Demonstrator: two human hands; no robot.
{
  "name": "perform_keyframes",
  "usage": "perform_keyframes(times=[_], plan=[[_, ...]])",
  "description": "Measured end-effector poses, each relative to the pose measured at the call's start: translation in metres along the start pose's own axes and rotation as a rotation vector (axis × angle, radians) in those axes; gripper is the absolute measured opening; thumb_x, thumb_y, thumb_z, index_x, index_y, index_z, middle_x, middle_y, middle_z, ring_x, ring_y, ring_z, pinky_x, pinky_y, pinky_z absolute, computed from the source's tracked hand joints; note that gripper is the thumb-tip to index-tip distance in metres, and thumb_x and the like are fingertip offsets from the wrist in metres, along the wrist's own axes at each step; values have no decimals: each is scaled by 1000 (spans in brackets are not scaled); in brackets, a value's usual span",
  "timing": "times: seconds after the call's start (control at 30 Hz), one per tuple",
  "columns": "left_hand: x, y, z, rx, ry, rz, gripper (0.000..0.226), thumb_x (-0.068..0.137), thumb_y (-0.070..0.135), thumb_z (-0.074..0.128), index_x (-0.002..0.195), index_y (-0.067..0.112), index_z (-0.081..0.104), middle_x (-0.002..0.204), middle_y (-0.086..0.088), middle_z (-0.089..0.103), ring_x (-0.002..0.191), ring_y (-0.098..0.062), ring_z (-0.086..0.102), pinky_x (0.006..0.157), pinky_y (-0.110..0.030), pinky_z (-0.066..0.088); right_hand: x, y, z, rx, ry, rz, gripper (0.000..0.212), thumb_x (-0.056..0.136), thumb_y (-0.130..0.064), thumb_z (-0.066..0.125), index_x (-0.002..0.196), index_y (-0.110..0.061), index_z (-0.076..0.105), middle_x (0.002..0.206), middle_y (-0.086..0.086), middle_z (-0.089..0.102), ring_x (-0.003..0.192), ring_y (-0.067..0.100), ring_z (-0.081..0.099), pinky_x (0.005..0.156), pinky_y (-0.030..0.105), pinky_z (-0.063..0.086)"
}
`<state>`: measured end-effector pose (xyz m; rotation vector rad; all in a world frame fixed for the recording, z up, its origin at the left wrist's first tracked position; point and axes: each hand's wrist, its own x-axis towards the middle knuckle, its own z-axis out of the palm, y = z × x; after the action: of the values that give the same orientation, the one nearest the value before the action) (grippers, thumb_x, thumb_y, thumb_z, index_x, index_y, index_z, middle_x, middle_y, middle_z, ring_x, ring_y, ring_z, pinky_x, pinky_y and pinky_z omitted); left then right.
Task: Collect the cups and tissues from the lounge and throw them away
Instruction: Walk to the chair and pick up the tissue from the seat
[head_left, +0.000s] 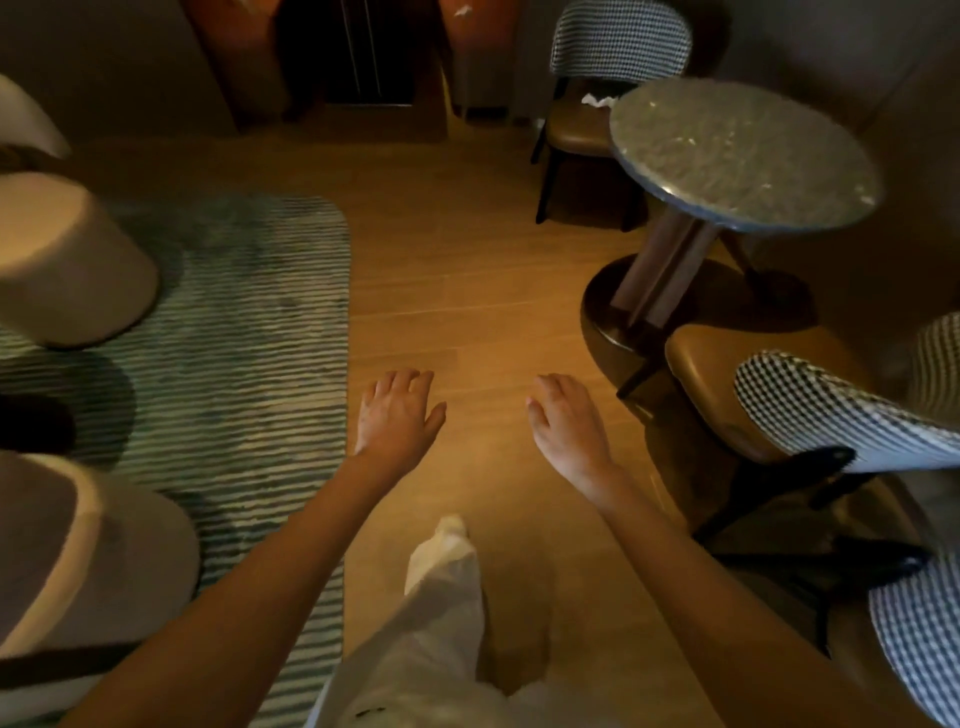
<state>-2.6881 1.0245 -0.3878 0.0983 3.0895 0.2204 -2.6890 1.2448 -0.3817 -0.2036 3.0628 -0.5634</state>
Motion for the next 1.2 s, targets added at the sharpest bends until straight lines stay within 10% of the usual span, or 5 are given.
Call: perform_keyframes(times=[1.2], plan=[[822, 51, -25, 71, -56, 75, 52, 93, 46, 43, 137, 17, 43, 141, -5, 46, 131, -26, 37, 106, -39, 28, 800, 214, -58, 33, -118, 58, 45, 101, -34, 36, 141, -13, 42, 147, 7, 42, 142, 24, 25, 117, 41, 22]])
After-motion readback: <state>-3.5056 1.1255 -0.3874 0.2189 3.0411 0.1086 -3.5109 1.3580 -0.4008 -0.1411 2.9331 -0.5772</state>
